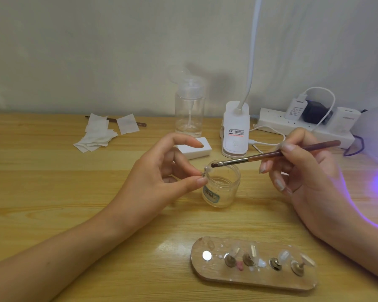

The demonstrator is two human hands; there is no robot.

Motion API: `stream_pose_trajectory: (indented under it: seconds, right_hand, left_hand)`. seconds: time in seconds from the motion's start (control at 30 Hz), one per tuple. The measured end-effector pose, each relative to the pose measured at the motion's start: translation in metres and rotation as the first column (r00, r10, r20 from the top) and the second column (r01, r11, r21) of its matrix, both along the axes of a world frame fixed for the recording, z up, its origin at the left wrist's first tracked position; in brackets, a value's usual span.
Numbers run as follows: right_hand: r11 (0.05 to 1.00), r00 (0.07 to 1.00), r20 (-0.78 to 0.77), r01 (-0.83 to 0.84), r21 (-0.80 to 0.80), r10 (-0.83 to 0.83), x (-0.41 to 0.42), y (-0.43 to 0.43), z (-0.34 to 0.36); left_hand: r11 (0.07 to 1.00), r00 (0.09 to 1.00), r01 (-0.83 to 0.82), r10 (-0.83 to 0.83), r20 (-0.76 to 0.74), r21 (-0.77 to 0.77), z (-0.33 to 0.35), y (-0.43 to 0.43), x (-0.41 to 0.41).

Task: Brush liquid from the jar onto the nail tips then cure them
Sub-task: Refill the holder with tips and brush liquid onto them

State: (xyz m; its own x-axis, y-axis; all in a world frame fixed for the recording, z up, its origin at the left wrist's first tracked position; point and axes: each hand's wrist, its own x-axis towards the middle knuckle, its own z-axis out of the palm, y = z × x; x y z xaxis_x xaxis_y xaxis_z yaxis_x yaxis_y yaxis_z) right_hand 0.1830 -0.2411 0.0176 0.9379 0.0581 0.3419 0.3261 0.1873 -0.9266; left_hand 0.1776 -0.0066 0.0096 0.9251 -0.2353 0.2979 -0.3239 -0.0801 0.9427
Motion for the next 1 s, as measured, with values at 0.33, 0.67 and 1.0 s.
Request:
stream_pose_trajectory:
  seconds: [0.33, 0.67, 1.0]
  right_hand:
    - [0.998, 0.998, -0.026, 0.057, -0.039, -0.058, -0.002, -0.0003, -0.0001]
    - [0.997, 0.999, 0.032, 0.013, -0.071, -0.011, -0.0041, 0.0016, -0.0003]
    - [0.999, 0.998, 0.061, -0.004, -0.036, 0.006, -0.0025, 0.001, -0.0001]
  left_hand:
    - [1.0, 1.0, 0.0, 0.0, 0.001, 0.002, -0.001, 0.0006, 0.0004]
    - [1.0, 1.0, 0.001, -0.001, 0.007, 0.001, -0.0013, 0.0011, 0.0007]
    - [0.999, 0.999, -0.008, 0.007, 0.033, 0.032, -0.0015, 0.0013, 0.0004]
